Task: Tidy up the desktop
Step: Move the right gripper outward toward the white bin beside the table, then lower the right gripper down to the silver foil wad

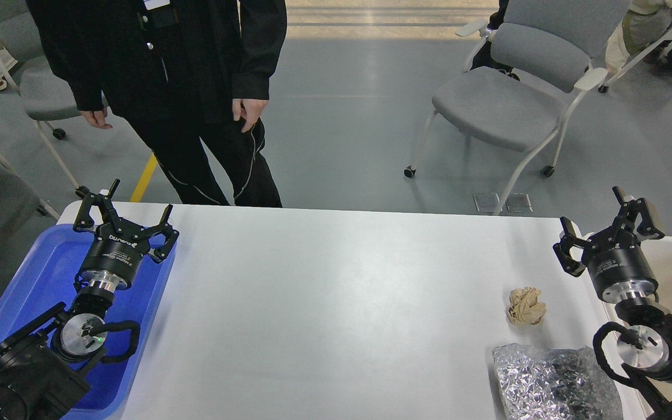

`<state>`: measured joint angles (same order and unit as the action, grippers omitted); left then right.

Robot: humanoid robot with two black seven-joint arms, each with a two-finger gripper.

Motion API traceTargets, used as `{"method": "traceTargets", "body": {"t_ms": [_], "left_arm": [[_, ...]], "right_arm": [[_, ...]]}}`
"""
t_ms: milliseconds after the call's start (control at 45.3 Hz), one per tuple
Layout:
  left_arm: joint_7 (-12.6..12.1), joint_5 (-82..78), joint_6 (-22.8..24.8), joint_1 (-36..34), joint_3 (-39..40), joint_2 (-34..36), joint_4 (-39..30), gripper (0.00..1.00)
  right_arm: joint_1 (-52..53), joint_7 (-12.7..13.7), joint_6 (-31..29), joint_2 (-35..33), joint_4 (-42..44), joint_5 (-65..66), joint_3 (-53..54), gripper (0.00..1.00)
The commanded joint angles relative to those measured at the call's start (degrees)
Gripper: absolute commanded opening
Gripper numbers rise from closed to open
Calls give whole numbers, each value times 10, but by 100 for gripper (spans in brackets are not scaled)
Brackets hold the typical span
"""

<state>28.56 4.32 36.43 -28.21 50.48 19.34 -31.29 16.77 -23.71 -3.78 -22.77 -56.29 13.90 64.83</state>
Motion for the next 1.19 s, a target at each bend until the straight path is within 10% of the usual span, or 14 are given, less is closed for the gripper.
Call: {"method": "traceTargets", "body": {"t_ms": [0,397,1169], "left_arm": [[0,0,0,0,0,0,0,100],[0,0,3,-1,0,0,0,100],[0,-2,4,-2,-1,0,-1,100]], "right_arm": [[5,45,2,-17,-11,-2,-6,100],[18,74,-35,-151,-72,11,-103,100],[24,71,-20,-401,-256,502,-232,100]]}}
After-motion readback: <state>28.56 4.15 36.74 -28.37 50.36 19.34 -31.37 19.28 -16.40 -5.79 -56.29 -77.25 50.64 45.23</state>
